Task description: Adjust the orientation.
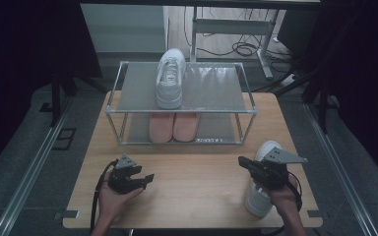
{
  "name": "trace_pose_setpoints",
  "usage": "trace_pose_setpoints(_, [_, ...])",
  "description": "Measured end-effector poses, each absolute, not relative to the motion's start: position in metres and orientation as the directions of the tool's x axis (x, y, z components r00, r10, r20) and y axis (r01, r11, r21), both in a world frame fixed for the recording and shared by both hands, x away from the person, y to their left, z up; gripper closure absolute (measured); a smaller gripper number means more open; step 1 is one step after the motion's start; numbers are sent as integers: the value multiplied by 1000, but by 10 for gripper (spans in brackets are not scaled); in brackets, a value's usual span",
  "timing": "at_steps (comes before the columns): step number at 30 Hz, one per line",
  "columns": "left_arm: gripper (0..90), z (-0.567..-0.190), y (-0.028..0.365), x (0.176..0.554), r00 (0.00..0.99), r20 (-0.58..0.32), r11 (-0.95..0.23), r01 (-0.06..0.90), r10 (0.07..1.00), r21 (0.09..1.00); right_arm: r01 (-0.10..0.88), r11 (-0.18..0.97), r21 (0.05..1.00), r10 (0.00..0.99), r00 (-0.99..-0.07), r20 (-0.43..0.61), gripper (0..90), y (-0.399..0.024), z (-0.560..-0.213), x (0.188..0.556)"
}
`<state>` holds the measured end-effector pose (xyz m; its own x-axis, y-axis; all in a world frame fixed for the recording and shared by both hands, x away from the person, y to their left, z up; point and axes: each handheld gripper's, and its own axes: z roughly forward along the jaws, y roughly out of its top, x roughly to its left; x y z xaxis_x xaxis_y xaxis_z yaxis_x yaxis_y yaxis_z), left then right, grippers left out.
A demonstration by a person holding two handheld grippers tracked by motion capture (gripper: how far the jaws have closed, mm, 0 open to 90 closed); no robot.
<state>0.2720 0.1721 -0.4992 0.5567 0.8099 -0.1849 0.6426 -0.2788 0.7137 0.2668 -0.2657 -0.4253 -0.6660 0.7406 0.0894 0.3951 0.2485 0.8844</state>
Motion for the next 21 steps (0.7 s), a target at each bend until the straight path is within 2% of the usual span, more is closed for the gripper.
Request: trace_pose_setpoints(21, [393,-502,170,275,566,-187,-291,646,803,706,437,321,840,761,-648,46,877,-261,-449,224])
